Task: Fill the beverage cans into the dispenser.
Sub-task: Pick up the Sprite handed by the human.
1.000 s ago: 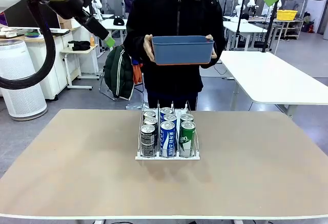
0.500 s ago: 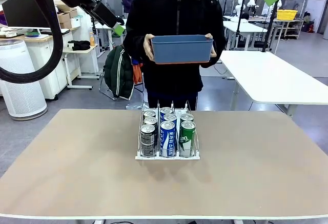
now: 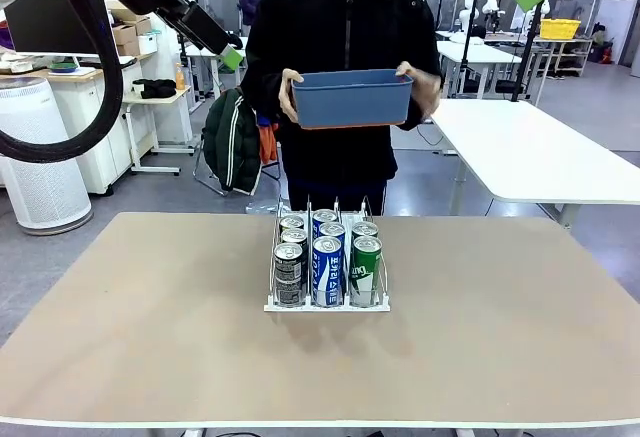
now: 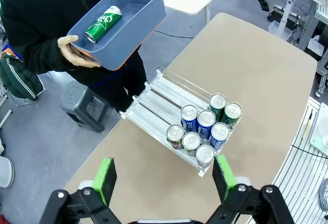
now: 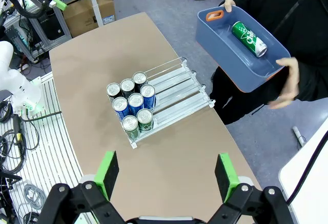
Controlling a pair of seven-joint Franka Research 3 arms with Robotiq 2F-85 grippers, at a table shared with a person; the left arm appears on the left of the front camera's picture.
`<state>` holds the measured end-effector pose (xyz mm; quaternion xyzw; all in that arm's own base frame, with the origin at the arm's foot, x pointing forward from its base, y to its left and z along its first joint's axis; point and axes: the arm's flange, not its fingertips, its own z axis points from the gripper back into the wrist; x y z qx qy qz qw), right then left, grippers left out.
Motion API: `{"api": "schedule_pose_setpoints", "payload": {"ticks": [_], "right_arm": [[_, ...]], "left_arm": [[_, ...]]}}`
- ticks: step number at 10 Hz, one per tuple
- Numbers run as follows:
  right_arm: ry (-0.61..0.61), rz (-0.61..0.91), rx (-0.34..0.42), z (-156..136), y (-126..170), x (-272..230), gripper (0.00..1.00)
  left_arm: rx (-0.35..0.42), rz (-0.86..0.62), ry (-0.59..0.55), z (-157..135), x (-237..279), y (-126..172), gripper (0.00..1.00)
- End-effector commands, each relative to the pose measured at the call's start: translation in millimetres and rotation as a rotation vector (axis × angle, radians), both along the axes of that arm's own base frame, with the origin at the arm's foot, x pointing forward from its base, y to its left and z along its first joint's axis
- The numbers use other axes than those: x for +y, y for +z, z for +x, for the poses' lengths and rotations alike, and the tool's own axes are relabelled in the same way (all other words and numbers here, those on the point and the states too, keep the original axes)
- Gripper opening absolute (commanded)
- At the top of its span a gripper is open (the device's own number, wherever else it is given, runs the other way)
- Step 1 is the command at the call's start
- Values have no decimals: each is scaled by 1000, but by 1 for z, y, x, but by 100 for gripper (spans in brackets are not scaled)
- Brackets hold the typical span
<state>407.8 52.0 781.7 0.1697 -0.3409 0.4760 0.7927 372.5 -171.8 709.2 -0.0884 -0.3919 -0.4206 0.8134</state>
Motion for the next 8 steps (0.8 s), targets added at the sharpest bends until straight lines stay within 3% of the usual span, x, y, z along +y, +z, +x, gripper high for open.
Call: {"api": "schedule_pose_setpoints", "payload": {"ticks": [1, 8], "right_arm": [[5, 9, 4, 0, -1, 0, 100], [5, 9, 4, 0, -1, 0, 100]], "left_arm": [[-1, 1, -1, 0, 0, 0, 100], [-1, 1, -1, 0, 0, 0, 100]]}}
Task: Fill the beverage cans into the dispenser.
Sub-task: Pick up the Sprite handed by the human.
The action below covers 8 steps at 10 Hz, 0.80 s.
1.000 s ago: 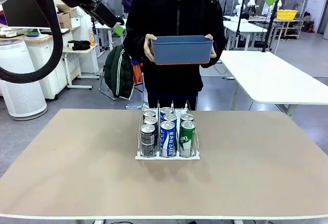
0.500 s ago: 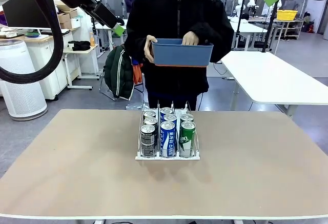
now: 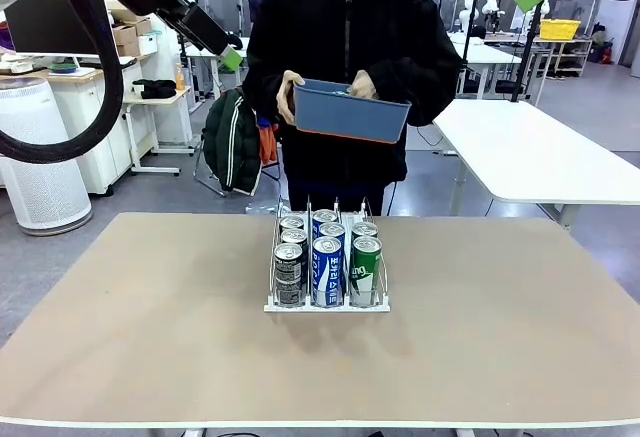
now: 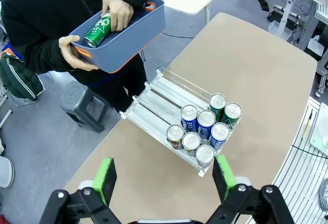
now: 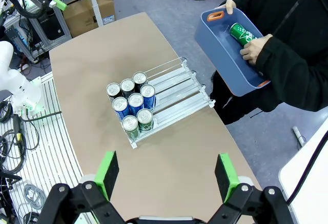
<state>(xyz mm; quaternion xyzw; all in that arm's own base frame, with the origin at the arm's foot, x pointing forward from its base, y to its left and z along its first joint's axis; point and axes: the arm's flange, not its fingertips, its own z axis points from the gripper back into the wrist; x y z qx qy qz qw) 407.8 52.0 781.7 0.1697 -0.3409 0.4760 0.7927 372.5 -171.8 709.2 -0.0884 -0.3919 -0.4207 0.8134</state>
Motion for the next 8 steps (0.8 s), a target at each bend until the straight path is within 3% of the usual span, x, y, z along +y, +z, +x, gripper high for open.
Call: {"api": "schedule_pose_setpoints", "payload": {"ticks": [1, 8], "right_arm": [[5, 9, 4, 0, -1, 0, 100], [5, 9, 4, 0, -1, 0, 100]], "left_arm": [[-1, 1, -1, 0, 0, 0, 100], [-1, 1, -1, 0, 0, 0, 100]]}}
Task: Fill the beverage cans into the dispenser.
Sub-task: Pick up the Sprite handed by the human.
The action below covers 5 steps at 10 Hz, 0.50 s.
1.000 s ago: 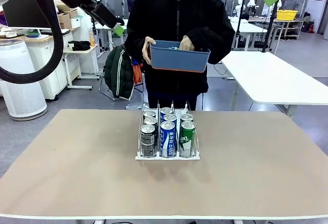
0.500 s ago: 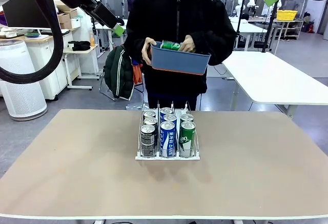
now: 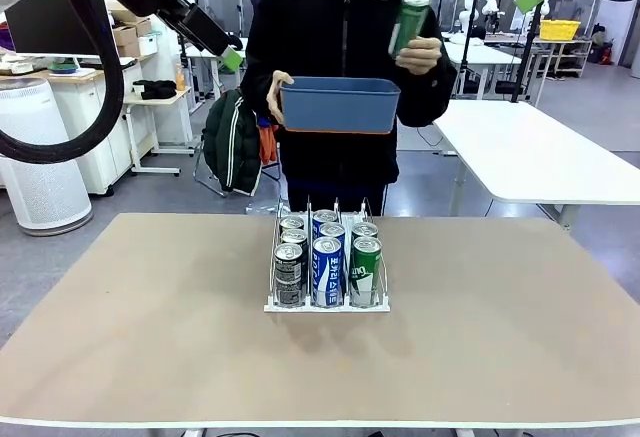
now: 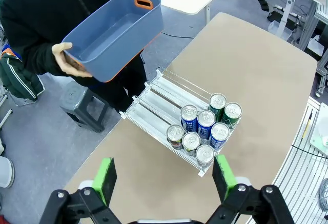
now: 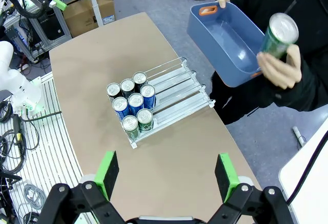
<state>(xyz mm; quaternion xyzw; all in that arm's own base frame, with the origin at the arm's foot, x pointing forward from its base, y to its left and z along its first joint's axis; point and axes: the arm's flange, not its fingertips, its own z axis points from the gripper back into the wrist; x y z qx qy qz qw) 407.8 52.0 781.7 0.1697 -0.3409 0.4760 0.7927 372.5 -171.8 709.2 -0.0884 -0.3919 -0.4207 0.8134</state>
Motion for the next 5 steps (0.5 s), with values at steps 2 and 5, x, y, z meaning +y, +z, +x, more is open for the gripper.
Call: {"api": "schedule_pose_setpoints", "payload": {"ticks": [2, 5], "right_arm": [[5, 9, 4, 0, -1, 0, 100], [5, 9, 4, 0, -1, 0, 100]], "left_arm": [[-1, 1, -1, 0, 0, 0, 100], [-1, 1, -1, 0, 0, 0, 100]]}}
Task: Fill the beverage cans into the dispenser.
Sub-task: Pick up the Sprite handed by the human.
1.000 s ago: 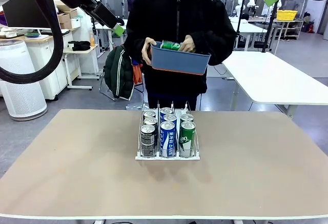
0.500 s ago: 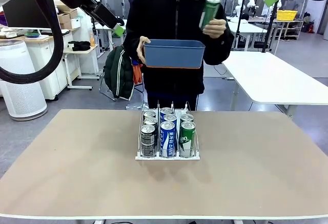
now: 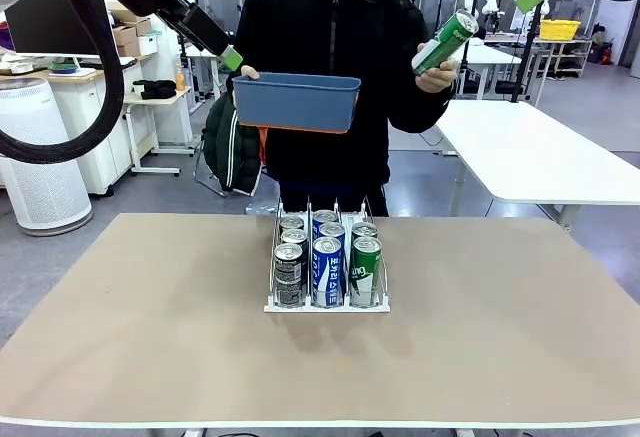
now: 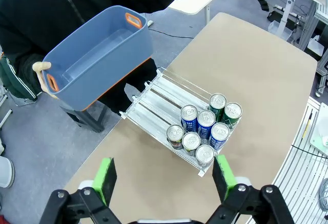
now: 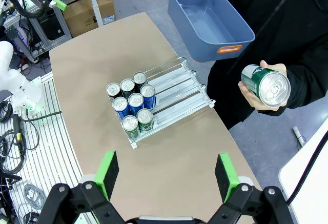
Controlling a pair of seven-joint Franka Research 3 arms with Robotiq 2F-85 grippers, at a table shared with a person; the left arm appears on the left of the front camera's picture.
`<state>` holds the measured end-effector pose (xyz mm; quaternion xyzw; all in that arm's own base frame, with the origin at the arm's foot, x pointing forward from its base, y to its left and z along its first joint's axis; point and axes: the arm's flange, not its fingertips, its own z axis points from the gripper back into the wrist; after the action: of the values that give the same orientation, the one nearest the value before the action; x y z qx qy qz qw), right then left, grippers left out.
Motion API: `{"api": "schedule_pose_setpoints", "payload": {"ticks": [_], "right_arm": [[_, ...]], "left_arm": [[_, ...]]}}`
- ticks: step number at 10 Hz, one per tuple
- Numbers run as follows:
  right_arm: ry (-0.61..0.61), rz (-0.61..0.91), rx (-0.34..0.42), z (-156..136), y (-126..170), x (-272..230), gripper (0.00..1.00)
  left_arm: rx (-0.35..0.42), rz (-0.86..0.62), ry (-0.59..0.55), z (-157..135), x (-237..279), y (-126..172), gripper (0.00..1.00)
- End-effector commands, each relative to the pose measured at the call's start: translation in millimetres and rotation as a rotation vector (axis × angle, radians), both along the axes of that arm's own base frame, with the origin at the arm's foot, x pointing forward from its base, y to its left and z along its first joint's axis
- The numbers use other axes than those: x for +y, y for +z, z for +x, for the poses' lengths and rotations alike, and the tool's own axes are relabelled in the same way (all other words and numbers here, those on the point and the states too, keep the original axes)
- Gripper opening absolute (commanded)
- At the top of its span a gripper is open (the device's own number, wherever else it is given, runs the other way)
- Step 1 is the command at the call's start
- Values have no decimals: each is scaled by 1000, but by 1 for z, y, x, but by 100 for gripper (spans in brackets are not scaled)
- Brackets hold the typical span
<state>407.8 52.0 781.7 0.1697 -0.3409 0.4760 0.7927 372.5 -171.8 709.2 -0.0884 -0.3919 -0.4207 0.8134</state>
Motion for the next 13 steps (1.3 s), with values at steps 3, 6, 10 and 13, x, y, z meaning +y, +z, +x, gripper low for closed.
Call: {"api": "schedule_pose_setpoints", "payload": {"ticks": [3, 6, 10, 13], "right_arm": [[5, 9, 4, 0, -1, 0, 100], [5, 9, 4, 0, -1, 0, 100], [5, 9, 4, 0, -1, 0, 100], [0, 0, 0, 0, 0, 0, 100]], "left_arm": [[-1, 1, -1, 0, 0, 0, 100], [-1, 1, -1, 0, 0, 0, 100], [-1, 1, -1, 0, 0, 0, 100], [-1, 1, -1, 0, 0, 0, 100]]}}
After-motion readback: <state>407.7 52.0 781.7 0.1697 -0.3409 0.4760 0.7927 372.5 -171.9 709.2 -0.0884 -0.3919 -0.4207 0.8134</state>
